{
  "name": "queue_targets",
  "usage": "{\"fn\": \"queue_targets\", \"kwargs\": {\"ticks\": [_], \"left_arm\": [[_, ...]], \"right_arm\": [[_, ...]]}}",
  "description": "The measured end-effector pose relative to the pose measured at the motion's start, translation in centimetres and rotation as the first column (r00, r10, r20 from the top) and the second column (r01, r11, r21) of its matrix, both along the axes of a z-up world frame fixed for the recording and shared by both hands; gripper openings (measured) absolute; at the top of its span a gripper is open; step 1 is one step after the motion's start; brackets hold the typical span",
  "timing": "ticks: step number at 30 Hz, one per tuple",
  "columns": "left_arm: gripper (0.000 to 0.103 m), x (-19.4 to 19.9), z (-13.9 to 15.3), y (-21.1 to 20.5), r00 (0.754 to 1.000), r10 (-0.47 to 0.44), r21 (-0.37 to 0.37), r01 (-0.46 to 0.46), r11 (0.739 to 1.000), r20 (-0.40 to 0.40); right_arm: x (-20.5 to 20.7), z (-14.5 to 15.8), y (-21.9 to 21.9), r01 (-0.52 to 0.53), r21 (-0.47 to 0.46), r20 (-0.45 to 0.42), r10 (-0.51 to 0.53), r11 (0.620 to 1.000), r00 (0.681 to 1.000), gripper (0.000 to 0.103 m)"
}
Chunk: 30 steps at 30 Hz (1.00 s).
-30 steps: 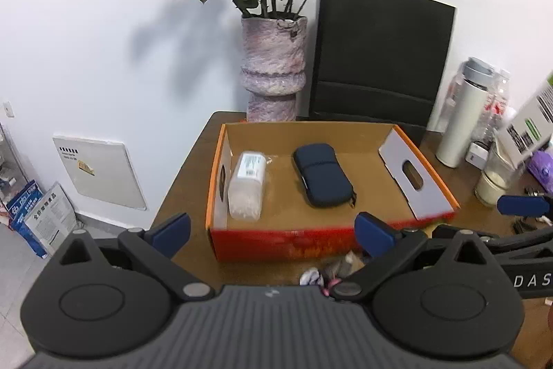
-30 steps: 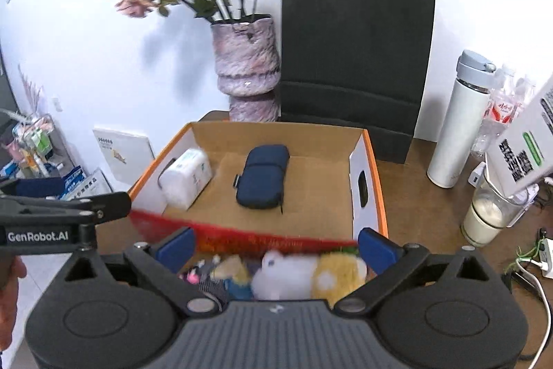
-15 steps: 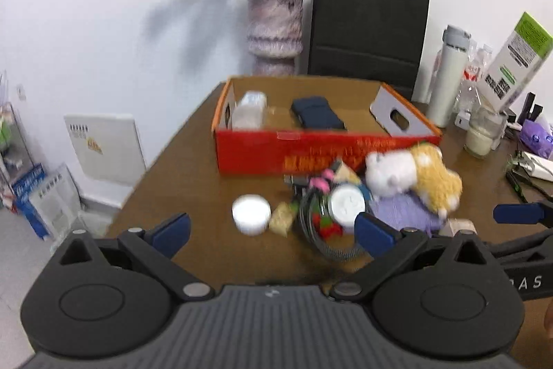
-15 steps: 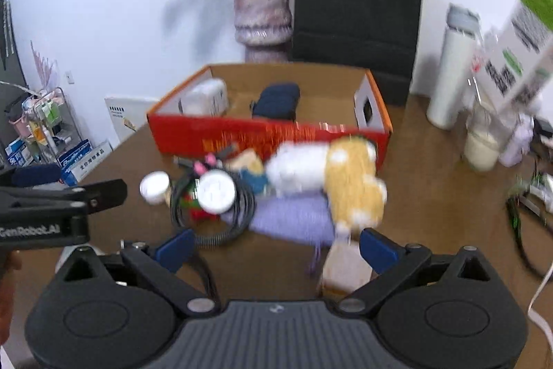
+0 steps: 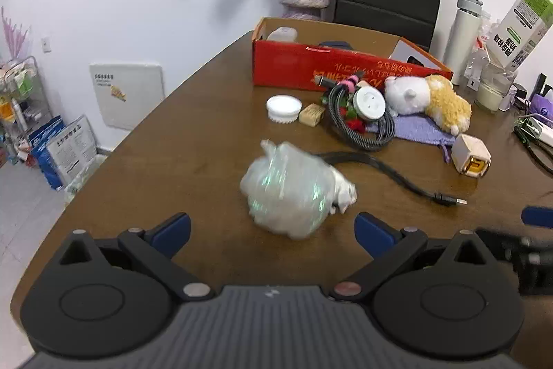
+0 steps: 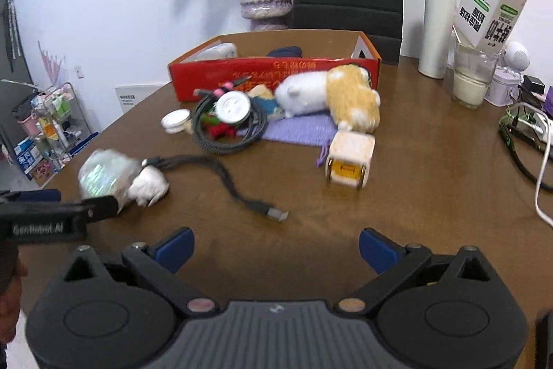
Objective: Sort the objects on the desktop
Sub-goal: 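Withdraw both tools from the box back over the table, then grasp the white bottle cap with the right tool while the left grasps the plastic bag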
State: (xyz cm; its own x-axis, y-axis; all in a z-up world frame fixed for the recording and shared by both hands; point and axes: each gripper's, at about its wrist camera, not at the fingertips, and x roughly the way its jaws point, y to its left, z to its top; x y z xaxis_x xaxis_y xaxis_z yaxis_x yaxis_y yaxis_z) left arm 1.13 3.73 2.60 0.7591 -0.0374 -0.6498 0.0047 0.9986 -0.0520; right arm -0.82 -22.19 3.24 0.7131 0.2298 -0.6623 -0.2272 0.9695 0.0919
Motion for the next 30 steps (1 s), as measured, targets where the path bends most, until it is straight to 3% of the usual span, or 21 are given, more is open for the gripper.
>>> {"fn": "queue_targets", "kwargs": {"ticks": [7,15,18,20,24,25,30], "left_arm": [[0.103,-4.6,-1.1,-0.8,0.999,0.005,0.006,-0.005,1.0,0.039],[0.103,-7.3,-2.4,-1.2,0.999,-0.027,-0.01,0.027,1.0,0.033],[0.103,-7.8,-2.4,-1.1,0.999,-0.029,-0.01,0.03,1.0,0.045],[0.103,-8.2,-2.4,-0.9,0.998,-0.033,-0.027,0.034,0.999,0.057],[0.099,-8.0,-2.5,-0.9,0.997,-0.041,-0.035,0.043,0.998,0.069],[0.098,-7.8,-2.5,-0.9,0.997,-0.042,-0.036,0.045,0.998,0.071],[0.091,-5.9,-2.2,-0.6,0.996,-0.023,-0.024,0.025,0.999,0.089]], "right_arm": [[-6.0,-0.4,0.9,-0.042,-0.065,0.094,0.048,0.997,0.994,0.102],[-8.8,-1.9,0.7,-0.137,0.002,0.057,0.136,0.991,0.989,0.085],[-9.3,-2.3,0.7,-0.144,-0.009,0.047,0.144,0.99,0.988,0.07],[-9.7,-2.4,1.0,-0.159,-0.038,0.061,0.161,0.987,0.985,0.054],[-10.2,-2.5,1.1,-0.19,-0.042,0.081,0.193,0.981,0.978,0.038],[-10.2,-2.5,1.2,-0.193,-0.046,0.087,0.196,0.98,0.977,0.027],[-9.5,-2.6,1.8,-0.205,-0.068,0.108,0.212,0.976,0.971,0.025]]}}
